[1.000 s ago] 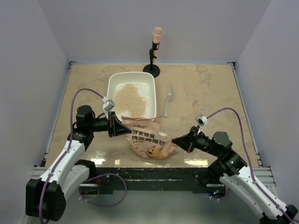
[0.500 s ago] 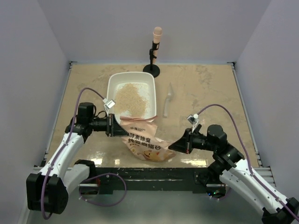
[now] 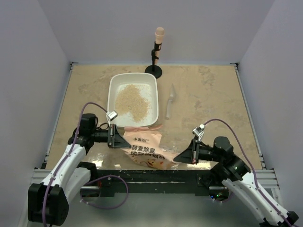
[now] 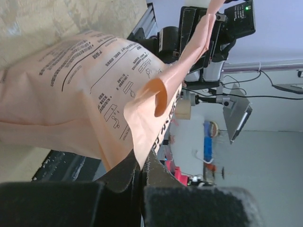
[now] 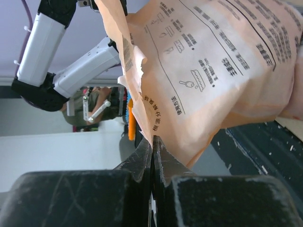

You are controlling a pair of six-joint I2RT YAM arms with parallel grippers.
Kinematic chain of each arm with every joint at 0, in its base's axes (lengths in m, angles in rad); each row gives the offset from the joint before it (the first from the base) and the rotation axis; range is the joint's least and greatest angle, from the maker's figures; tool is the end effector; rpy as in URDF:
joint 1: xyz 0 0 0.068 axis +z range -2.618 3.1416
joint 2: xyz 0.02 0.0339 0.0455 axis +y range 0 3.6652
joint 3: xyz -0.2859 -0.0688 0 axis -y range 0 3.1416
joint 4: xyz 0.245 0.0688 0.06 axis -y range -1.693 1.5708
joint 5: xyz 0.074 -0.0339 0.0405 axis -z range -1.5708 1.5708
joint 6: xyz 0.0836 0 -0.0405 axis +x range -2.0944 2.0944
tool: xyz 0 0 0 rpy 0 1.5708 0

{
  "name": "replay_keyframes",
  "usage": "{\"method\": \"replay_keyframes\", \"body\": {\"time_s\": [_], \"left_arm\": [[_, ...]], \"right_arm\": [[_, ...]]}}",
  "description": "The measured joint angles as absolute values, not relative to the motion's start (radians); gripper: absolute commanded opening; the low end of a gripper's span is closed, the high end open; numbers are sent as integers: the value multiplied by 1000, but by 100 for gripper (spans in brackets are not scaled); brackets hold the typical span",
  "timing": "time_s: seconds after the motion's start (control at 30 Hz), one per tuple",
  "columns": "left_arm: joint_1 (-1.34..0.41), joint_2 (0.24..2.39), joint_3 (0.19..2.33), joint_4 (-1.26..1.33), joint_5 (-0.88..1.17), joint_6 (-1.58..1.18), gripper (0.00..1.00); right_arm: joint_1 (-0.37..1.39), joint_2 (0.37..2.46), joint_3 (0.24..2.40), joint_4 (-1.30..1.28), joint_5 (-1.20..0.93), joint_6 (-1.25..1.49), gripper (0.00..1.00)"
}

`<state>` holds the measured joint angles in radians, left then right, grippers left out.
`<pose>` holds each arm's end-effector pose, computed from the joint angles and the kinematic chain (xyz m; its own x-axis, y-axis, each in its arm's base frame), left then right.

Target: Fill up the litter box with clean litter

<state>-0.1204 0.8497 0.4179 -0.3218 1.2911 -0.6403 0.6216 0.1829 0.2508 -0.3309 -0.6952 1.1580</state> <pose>0.1389 -0.0977 0.2138 -0.9803 -0.0475 -0.1919 0.1787 0.2014 -0.9631 0.0604 0.1092 0.2061 -0.9550 0.1812 -0.2348 -0.1875 0.2446 0.9513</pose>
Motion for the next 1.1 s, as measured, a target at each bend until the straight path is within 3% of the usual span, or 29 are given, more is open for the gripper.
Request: {"method": "replay_keyframes", "body": {"time_s": [0.47, 0.5, 0.53, 0.67, 0.73, 0.83, 0.93, 1.1], "left_arm": [[-175, 819, 255, -89, 1333, -933, 0], [-179, 821, 255, -85, 1333, -935, 0], [-180, 823, 255, -81, 1333, -937, 0], [-185, 823, 255, -68, 1332, -944, 0], [-185, 823, 255, -67, 1332, -948, 0], [-186, 822, 255, -67, 1333, -951, 0], [-186, 821, 255, -66, 1333, -951, 0], [-186, 822, 255, -64, 1333, -951, 0]], "right_arm": [[621, 46, 165, -453, -730, 1392, 0], [622, 71, 174, -467, -723, 1380, 4], [622, 110, 192, -483, -714, 1362, 16], [623, 336, 353, -596, -598, 1217, 43], [623, 450, 470, -684, -484, 1118, 50], [622, 575, 676, -774, -291, 973, 52], [622, 625, 847, -780, -163, 842, 48], [622, 647, 926, -692, -190, 646, 47]]}}
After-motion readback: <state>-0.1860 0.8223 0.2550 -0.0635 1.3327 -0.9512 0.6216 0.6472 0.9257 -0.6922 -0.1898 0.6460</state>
